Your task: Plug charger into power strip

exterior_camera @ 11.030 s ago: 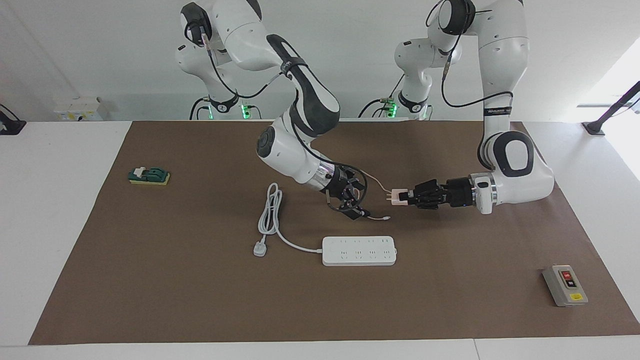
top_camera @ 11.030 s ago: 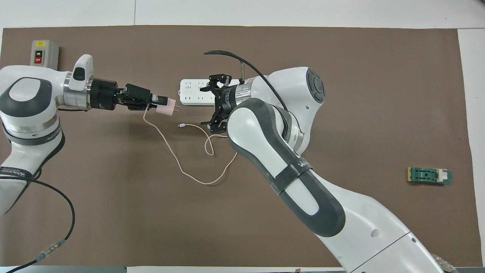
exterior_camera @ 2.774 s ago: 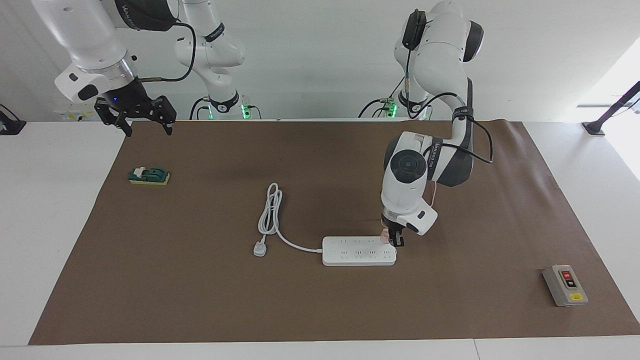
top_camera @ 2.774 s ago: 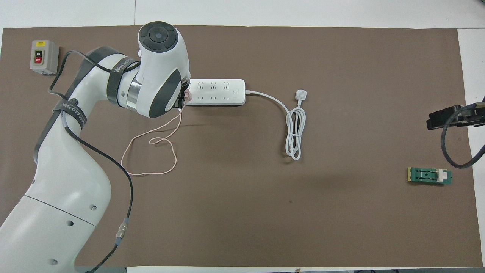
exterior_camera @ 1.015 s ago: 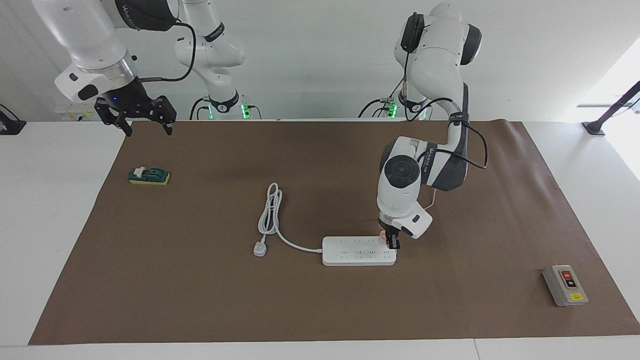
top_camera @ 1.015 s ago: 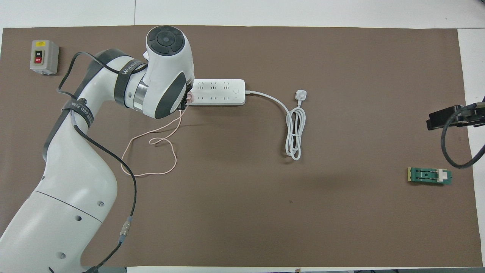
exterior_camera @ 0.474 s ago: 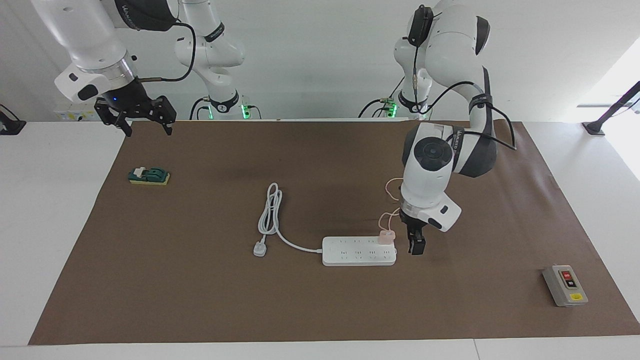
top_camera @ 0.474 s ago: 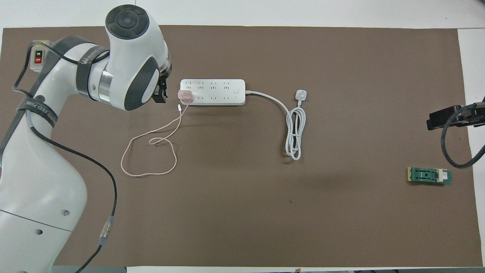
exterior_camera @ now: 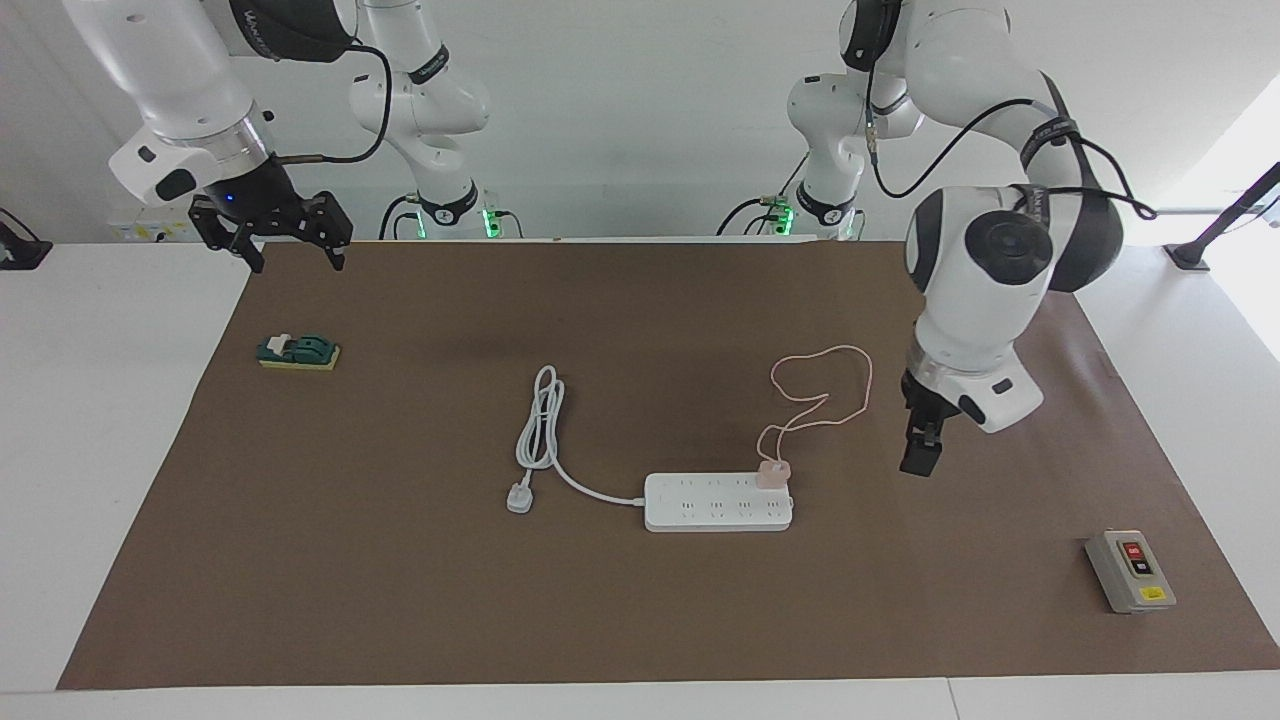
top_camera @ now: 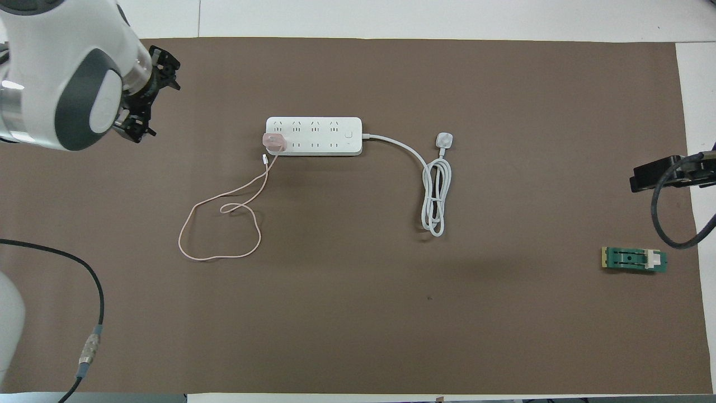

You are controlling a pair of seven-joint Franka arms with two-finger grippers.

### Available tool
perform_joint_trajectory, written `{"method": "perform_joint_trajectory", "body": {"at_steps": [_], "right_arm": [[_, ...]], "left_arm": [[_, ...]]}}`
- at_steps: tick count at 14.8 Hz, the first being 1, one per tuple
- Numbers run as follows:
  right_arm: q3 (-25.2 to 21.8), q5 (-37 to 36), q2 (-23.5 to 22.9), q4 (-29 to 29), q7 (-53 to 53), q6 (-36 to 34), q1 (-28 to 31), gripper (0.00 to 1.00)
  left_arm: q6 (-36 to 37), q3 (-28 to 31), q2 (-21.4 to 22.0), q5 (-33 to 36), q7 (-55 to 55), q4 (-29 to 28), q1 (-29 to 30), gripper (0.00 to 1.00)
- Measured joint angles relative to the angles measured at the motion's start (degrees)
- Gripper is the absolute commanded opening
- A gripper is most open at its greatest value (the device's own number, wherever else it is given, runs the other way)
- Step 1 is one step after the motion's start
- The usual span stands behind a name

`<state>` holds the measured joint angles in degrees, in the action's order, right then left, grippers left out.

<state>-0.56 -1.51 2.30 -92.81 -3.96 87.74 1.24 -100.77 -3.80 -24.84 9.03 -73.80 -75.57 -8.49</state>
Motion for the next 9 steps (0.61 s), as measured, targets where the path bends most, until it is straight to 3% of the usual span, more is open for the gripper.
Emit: {"method": "perform_joint_trajectory", "body": {"at_steps": [5, 9], "right_arm": [[0.00, 0.00, 0.01, 0.00, 0.00, 0.00, 0.00, 1.00], [0.00, 0.00, 0.01, 0.00, 0.00, 0.00, 0.00, 1.00]], "left_arm": [[4.12, 0.05, 4.02, -0.17, 28.50, -0.03, 10.06, 1.00], [7.10, -0.02, 5.55, -0.21, 40.35, -0.08, 13.30, 1.00]]}}
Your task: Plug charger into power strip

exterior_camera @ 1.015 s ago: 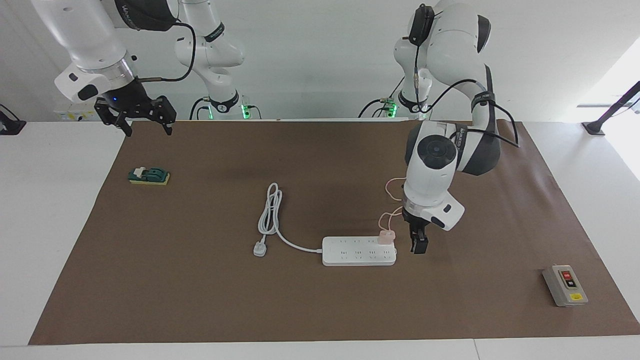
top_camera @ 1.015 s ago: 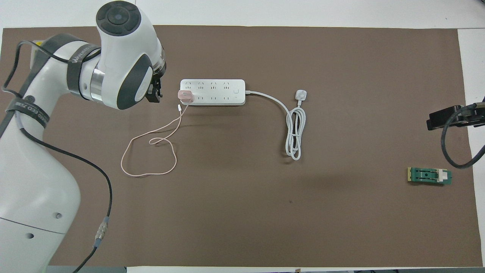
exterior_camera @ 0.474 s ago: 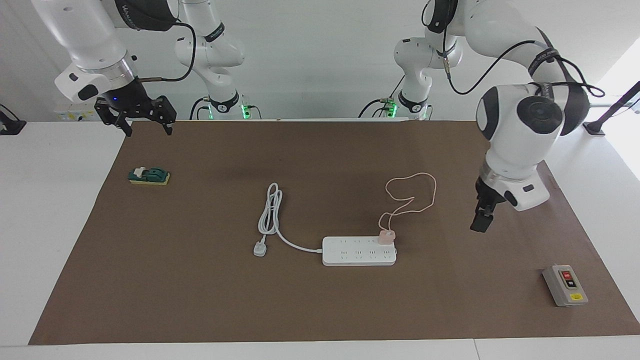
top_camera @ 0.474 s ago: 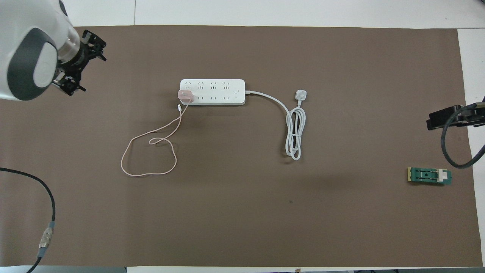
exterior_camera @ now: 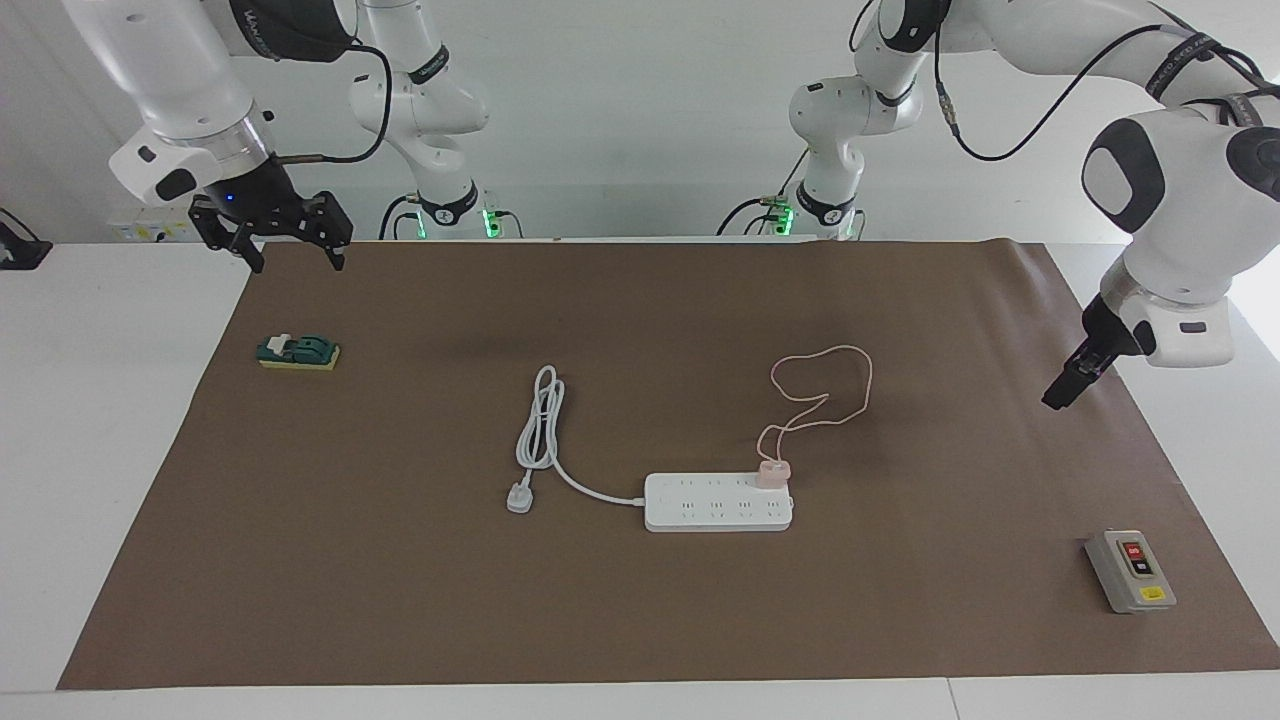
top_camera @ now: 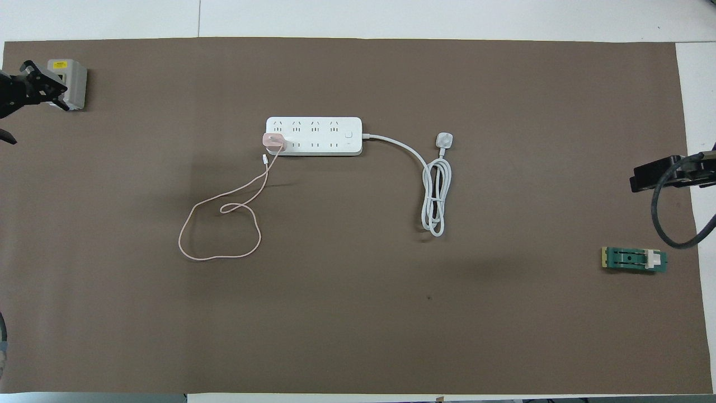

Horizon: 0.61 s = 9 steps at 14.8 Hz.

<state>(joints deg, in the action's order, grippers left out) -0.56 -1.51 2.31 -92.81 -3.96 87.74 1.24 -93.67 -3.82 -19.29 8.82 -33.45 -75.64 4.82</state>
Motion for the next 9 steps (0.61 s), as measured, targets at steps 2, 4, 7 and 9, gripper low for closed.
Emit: {"method": "perform_joint_trajectory", "body": {"at_steps": [2, 4, 7, 9], "right_arm": [[0.00, 0.00, 0.00, 0.00, 0.00, 0.00, 0.00, 1.00], [0.00, 0.00, 0.00, 0.00, 0.00, 0.00, 0.00, 1.00], [0.00, 0.00, 0.00, 0.00, 0.00, 0.00, 0.00, 1.00], [0.00, 0.00, 0.00, 0.00, 0.00, 0.00, 0.00, 1.00]], "left_arm": [[0.18, -0.13, 0.21, -0.30, 1.75, -0.05, 0.77, 1.00], [0.26, -0.20, 0.41, -1.05, 1.95, -0.06, 0.80, 1.00], [1.00, -0.28, 1.03, -1.23, 2.19, -0.07, 0.81, 1.00], [0.61, -0.19, 2.31, -1.61, 3.66, -1.15, 1.06, 1.00]]}}
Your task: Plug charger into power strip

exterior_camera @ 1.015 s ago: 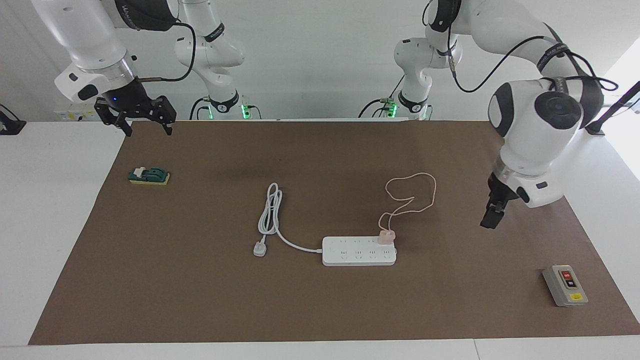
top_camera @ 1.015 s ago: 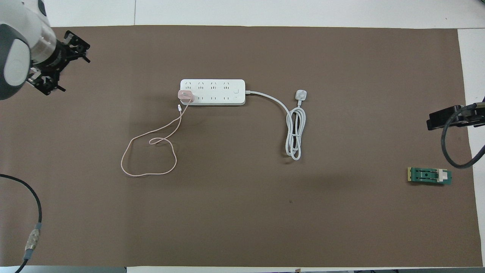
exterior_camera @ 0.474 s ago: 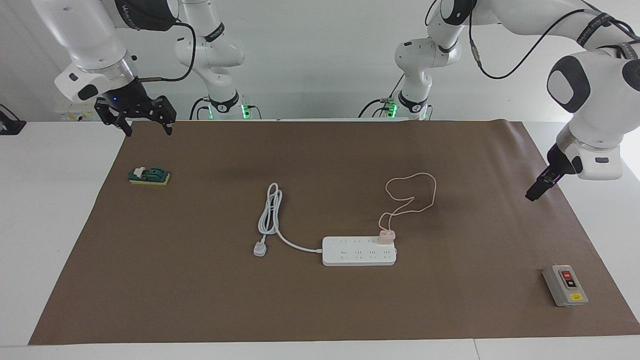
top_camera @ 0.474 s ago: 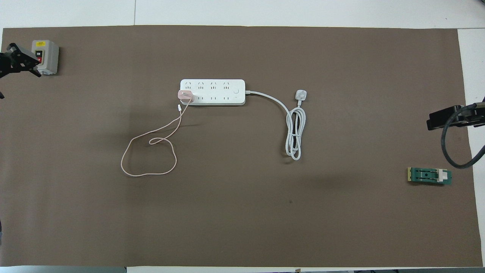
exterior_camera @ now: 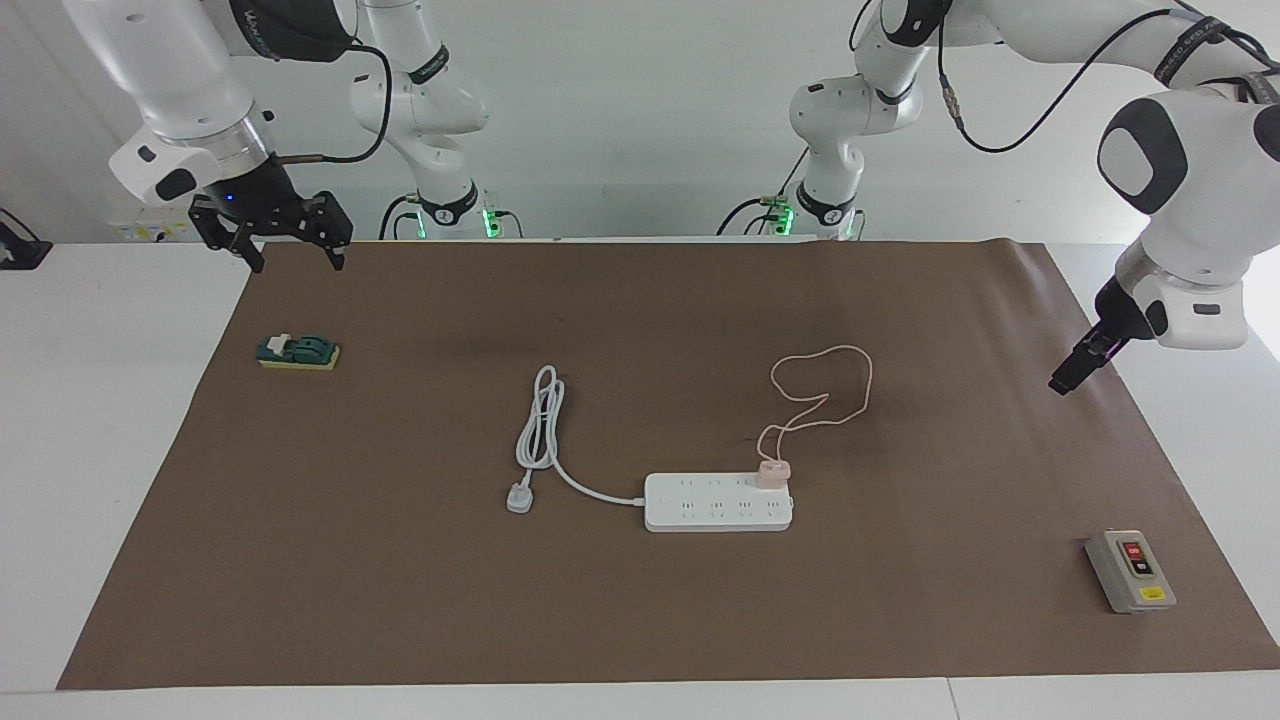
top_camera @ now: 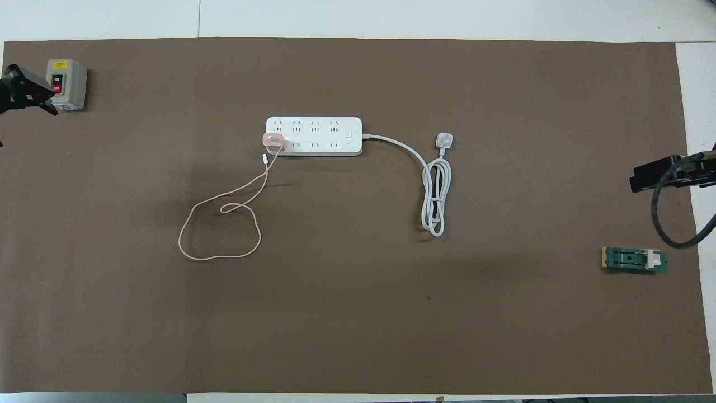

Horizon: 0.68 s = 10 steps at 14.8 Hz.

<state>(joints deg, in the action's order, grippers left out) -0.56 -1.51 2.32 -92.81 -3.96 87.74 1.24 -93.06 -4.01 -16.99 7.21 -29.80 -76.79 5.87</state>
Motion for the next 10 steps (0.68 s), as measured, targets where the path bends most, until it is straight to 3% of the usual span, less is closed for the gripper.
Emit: {"method": "perform_joint_trajectory", "body": {"at_steps": [6, 10], "right_arm": [[0.00, 0.00, 0.00, 0.00, 0.00, 0.00, 0.00, 1.00], [0.00, 0.00, 0.00, 0.00, 0.00, 0.00, 0.00, 1.00]], "left_arm": [[-5.06, -0.53, 10.08, -1.73, 8.51, -13.83, -0.42, 1.00], [-11.85, -0.73, 12.50, -1.73, 16.88, -18.95, -3.35, 1.00]]}}
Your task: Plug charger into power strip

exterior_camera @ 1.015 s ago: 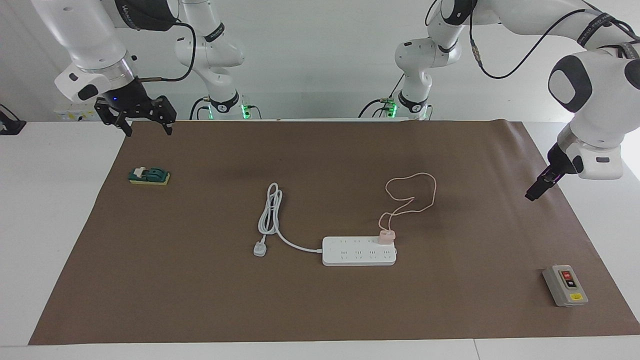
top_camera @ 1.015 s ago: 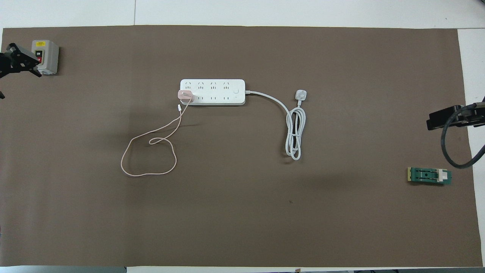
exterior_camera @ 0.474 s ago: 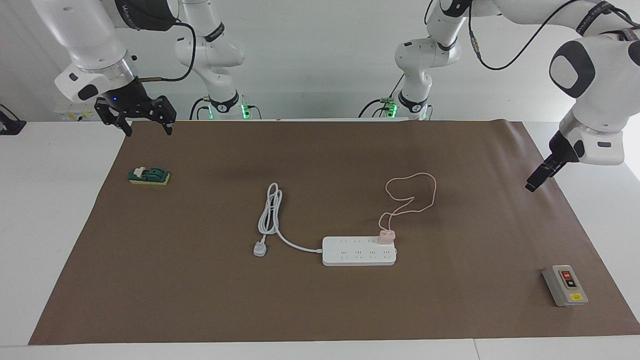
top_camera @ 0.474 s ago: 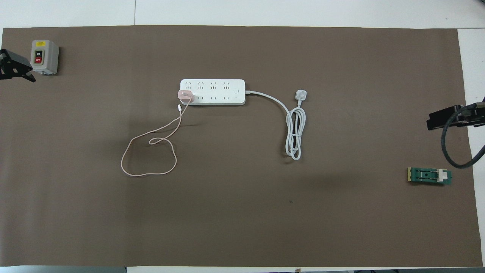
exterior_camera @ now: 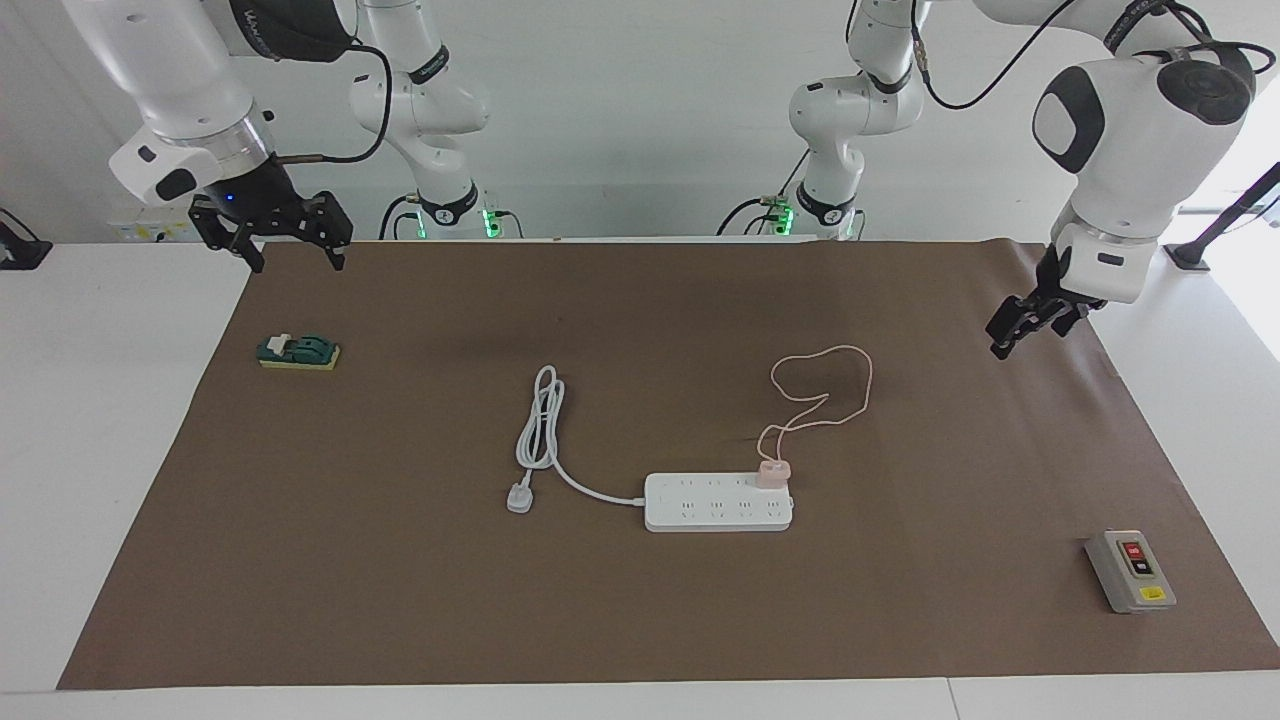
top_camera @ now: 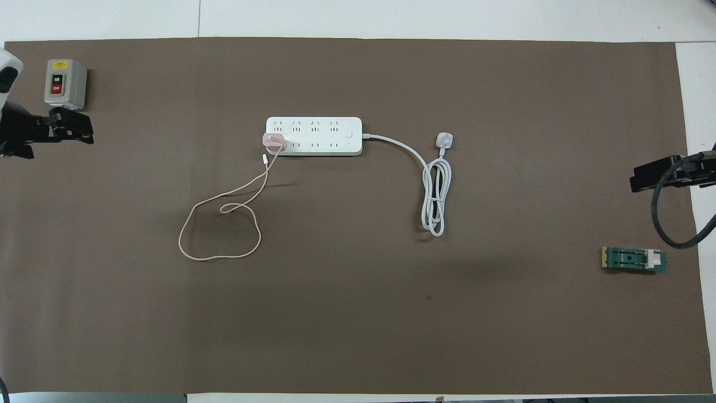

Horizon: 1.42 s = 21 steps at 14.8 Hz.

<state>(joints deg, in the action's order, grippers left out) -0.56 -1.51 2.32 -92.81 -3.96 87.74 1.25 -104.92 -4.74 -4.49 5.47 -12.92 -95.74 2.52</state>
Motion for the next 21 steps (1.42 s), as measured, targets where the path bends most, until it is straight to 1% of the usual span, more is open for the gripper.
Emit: {"method": "perform_joint_trajectory", "body": {"at_steps": [4, 7, 9, 11, 13, 16, 19, 21], "right_arm": [[0.00, 0.00, 0.00, 0.00, 0.00, 0.00, 0.00, 1.00], [0.00, 0.00, 0.00, 0.00, 0.00, 0.00, 0.00, 1.00], [0.00, 0.00, 0.00, 0.00, 0.00, 0.00, 0.00, 1.00], [0.00, 0.00, 0.00, 0.00, 0.00, 0.00, 0.00, 1.00], [0.00, 0.00, 0.00, 0.00, 0.00, 0.00, 0.00, 1.00], [0.00, 0.00, 0.00, 0.00, 0.00, 0.00, 0.00, 1.00], [0.00, 0.00, 0.00, 0.00, 0.00, 0.00, 0.00, 1.00], [0.00, 0.00, 0.00, 0.00, 0.00, 0.00, 0.00, 1.00]], "left_arm": [[1.67, 0.24, 4.17, -0.05, 2.08, -4.76, -0.08, 1.00], [3.54, 0.10, 5.44, -0.17, 2.17, -5.81, -1.38, 1.00], [6.50, 0.04, 5.75, -1.00, 2.17, -5.28, -2.14, 1.00], [10.83, 0.09, 6.13, -3.84, 2.25, -3.36, -2.23, 1.00], [13.10, 0.20, 6.41, -5.21, 2.46, -1.17, -2.23, 1.00], [13.64, 0.19, 6.52, -6.07, 3.60, -0.10, -2.24, 1.00], [13.63, 0.23, 6.51, -6.89, 9.32, -0.09, -2.23, 1.00], [13.64, 0.27, 6.52, -6.92, 11.03, -0.09, -2.23, 1.00]]}}
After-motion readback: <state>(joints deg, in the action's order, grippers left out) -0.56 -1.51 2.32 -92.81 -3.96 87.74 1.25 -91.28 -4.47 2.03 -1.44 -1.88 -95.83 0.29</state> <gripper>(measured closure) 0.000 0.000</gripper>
